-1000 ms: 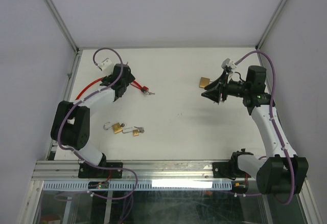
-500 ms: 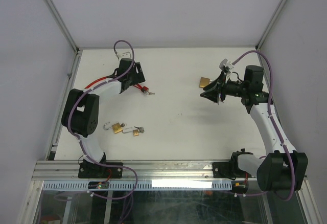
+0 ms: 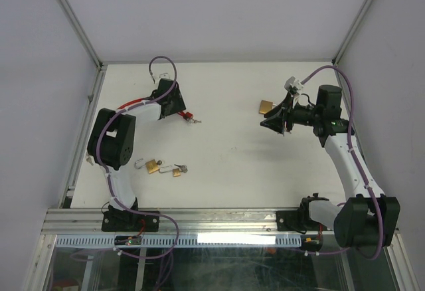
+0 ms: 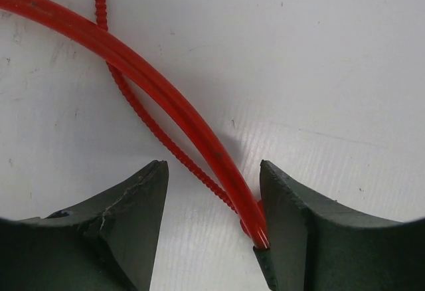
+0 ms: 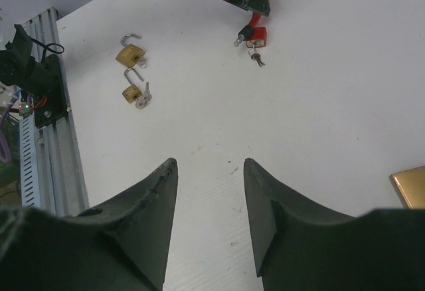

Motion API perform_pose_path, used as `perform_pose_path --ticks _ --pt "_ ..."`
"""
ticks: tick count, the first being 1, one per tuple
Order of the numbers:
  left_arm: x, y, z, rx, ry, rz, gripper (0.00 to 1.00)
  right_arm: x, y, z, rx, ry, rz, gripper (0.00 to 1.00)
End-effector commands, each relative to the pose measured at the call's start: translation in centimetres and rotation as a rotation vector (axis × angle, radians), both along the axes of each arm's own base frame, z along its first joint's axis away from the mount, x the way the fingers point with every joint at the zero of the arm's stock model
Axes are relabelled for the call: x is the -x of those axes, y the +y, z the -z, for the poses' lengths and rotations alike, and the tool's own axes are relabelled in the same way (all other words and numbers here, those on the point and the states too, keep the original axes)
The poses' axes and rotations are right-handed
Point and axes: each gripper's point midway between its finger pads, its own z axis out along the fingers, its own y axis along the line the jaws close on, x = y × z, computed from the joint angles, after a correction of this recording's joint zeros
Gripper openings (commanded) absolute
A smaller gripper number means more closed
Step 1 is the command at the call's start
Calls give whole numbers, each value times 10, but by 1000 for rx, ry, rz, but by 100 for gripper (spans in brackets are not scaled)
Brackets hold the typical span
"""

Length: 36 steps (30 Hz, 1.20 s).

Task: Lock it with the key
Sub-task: Pick up the lock from the center of the board.

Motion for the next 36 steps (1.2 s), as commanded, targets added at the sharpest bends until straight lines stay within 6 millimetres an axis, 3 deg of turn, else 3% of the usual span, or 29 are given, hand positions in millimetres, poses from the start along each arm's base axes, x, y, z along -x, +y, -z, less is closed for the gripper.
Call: perform_pose_path --ticks 1,3,7,15,19,22,30,36 --pt "-19 9 -20 10 -68 -96 58 -2 1 -5 8 -38 -7 47" --pt "-21 8 -15 14 -53 -102 56 -2 1 -4 8 -34 -7 47" --pt "-25 3 -7 23 -28 -95 43 -3 0 -3 10 -35 -4 47" --pt "-19 4 -5 27 -13 -91 27 -3 0 -3 10 -36 -4 47" --pt "-16 4 -14 33 -28 -89 8 -2 0 -3 10 -36 -5 47" --pt "-13 4 -33 49 -60 -83 0 -2 1 -3 8 -34 -7 47" --pt "17 -1 -81 130 -148 -60 0 1 3 -3 -6 -25 -24 47" --pt "52 -3 -92 234 -193 -59 0 2 4 -2 -17 -16 -38 46"
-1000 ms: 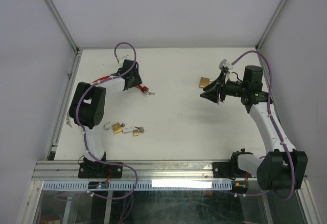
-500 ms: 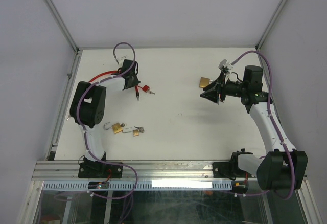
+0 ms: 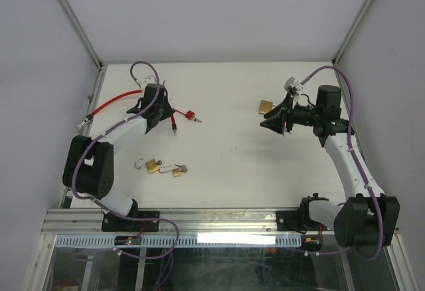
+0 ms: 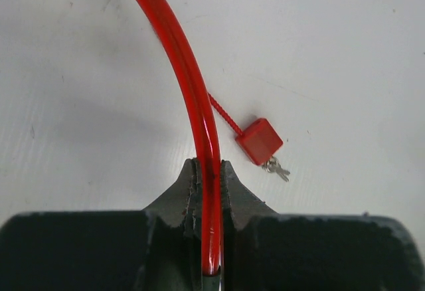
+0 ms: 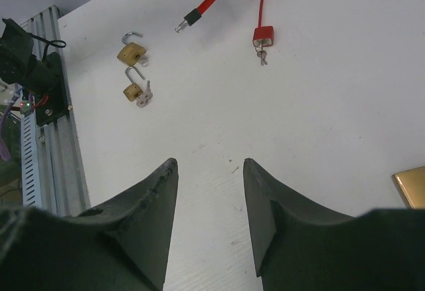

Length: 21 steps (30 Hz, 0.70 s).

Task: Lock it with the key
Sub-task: Pick up the lock from the center of the board.

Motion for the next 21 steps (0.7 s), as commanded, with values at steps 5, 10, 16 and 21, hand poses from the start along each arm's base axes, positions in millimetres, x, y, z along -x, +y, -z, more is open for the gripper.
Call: perform_pose_path --ticks 5,10,16,21 --pt "28 -18 -43 172 -154 24 0 1 5 -2 -22 -14 -35 46" --pt "33 -28 -43 186 -155 43 0 1 5 -2 -22 -13 -36 46" --pt "39 -54 -56 155 -193 78 0 1 5 0 -24 -6 -36 46" --pt "51 -76 -73 99 -231 91 0 1 5 0 -25 -3 -38 46"
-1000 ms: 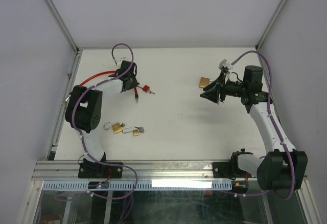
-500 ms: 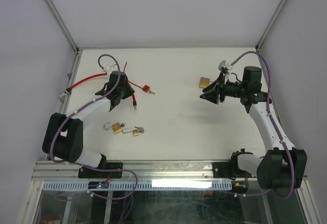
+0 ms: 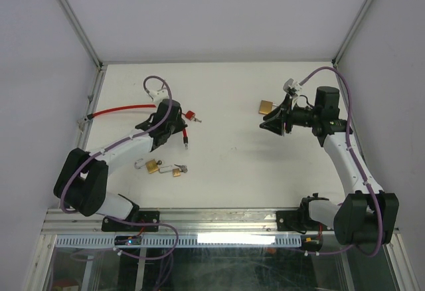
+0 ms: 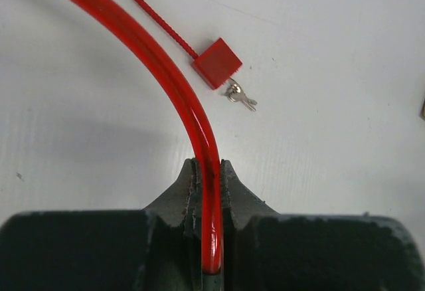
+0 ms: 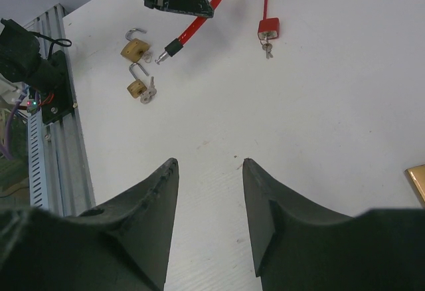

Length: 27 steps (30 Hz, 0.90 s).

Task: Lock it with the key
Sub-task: Pick up the lock from the center of the board.

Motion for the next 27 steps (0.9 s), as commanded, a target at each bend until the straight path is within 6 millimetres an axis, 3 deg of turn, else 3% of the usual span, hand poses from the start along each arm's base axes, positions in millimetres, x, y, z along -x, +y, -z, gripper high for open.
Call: perform_pose_path --ticks 1,6,15,27 --pt "-7 -34 -67 50 -184 23 0 -1 4 -9 -21 -39 -30 46" --pt "10 -57 -59 34 -178 43 0 -1 4 -7 -21 -31 -29 46" --pt "29 -90 -13 27 -88 103 0 -2 5 -6 -20 -25 -31 46" --pt "48 -118 -1 98 -58 188 0 -3 8 3 -19 4 -42 45"
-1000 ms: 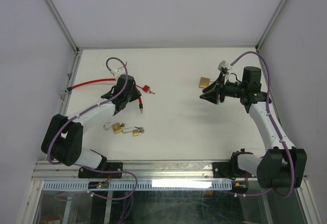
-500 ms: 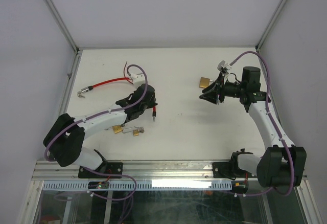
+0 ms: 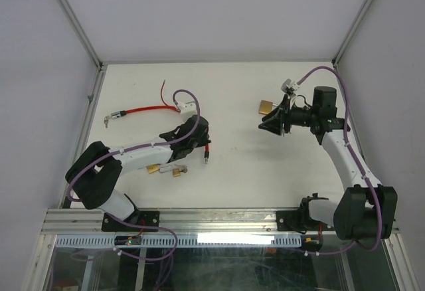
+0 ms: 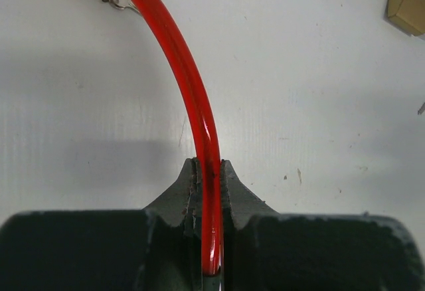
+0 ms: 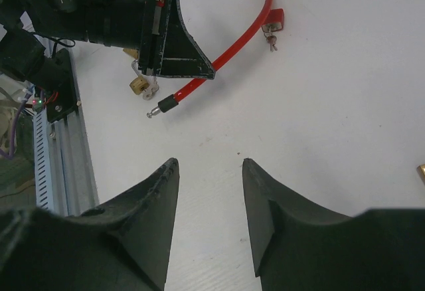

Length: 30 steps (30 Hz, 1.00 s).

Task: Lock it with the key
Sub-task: Pick up the lock from the center of the board.

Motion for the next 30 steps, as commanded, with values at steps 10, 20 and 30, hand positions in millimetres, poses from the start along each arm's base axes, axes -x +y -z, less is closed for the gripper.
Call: perform_pose_path --ticks 10,20,30 --pt "9 -30 -30 172 -67 52 0 1 17 9 -36 35 -66 45" --pt "25 -40 -36 244 -74 76 0 8 34 22 -81 91 -110 46" --pt "34 -47 -49 305 -104 103 0 11 46 31 -110 124 -131 47"
